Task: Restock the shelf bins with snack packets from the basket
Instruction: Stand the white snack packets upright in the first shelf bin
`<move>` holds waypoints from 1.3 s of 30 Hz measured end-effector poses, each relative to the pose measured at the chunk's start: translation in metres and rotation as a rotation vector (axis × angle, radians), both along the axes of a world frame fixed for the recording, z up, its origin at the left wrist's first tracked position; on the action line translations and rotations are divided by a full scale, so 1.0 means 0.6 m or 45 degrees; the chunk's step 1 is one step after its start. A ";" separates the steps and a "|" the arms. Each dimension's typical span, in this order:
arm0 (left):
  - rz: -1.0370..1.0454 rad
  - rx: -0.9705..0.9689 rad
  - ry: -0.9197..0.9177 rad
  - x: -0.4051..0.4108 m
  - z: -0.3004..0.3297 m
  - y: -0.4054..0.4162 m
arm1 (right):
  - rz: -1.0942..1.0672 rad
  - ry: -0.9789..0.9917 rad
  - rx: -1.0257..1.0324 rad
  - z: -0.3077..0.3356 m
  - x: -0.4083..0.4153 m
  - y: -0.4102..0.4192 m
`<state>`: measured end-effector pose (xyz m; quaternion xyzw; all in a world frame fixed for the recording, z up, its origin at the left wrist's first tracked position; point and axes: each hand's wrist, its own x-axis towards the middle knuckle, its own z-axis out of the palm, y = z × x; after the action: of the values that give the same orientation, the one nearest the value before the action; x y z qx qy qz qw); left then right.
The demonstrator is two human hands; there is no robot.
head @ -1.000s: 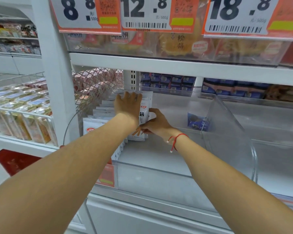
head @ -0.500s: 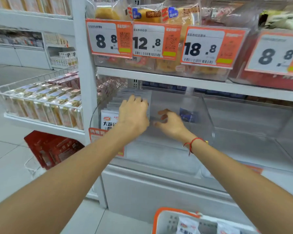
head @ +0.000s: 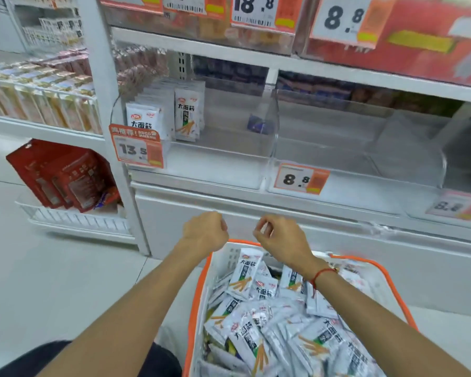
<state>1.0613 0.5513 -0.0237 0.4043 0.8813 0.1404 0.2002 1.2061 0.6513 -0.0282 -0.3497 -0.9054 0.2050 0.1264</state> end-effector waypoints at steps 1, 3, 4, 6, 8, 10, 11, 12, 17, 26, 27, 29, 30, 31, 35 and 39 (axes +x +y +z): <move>-0.015 -0.029 -0.052 0.016 -0.020 -0.002 | -0.005 -0.093 -0.079 -0.021 0.017 0.000; -0.025 -0.053 -0.144 0.031 -0.055 -0.005 | -0.017 -0.222 -0.186 -0.056 0.036 0.001; -0.032 -0.068 -0.204 0.041 -0.071 -0.008 | -0.026 -0.288 -0.225 -0.075 0.048 0.002; -0.053 -0.104 -0.313 0.062 -0.105 -0.012 | -0.020 -0.421 -0.298 -0.113 0.074 0.000; -0.022 -0.117 -0.428 0.079 -0.143 -0.011 | -0.016 -0.509 -0.390 -0.150 0.099 -0.005; 0.027 -0.124 -0.489 0.099 -0.177 -0.004 | -0.006 -0.566 -0.472 -0.182 0.118 -0.010; 0.044 -0.128 -0.509 0.108 -0.194 0.002 | -0.004 -0.591 -0.490 -0.194 0.124 -0.011; 0.045 -0.138 -0.516 0.115 -0.210 0.008 | -0.008 -0.605 -0.483 -0.205 0.129 -0.010; 0.196 -0.093 -0.505 0.131 -0.266 0.048 | -0.053 -0.484 -0.172 -0.234 0.126 0.007; 0.285 0.037 -0.432 0.105 -0.313 0.065 | -0.023 -0.576 0.028 -0.274 0.090 0.027; 0.260 0.059 -0.465 0.102 -0.318 0.064 | -0.037 -0.511 0.004 -0.273 0.088 0.028; 0.256 0.116 -0.612 0.097 -0.314 0.058 | -0.015 -0.434 -0.103 -0.269 0.088 0.028; 0.273 0.148 -0.685 0.097 -0.306 0.054 | 0.010 -0.414 -0.176 -0.267 0.089 0.026; 0.306 0.184 -0.737 0.095 -0.300 0.051 | 0.039 -0.401 -0.236 -0.264 0.091 0.023; 0.401 0.365 -0.791 0.096 -0.250 0.035 | 0.047 -0.204 -0.321 -0.223 0.105 0.022; 0.366 0.529 -0.790 0.099 -0.184 0.019 | 0.170 -0.116 -0.433 -0.157 0.114 0.038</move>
<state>1.1210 0.5627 -0.1343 0.2470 0.7796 0.4576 0.3490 1.2747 0.6740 -0.1225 -0.3140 -0.8837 0.3470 0.0105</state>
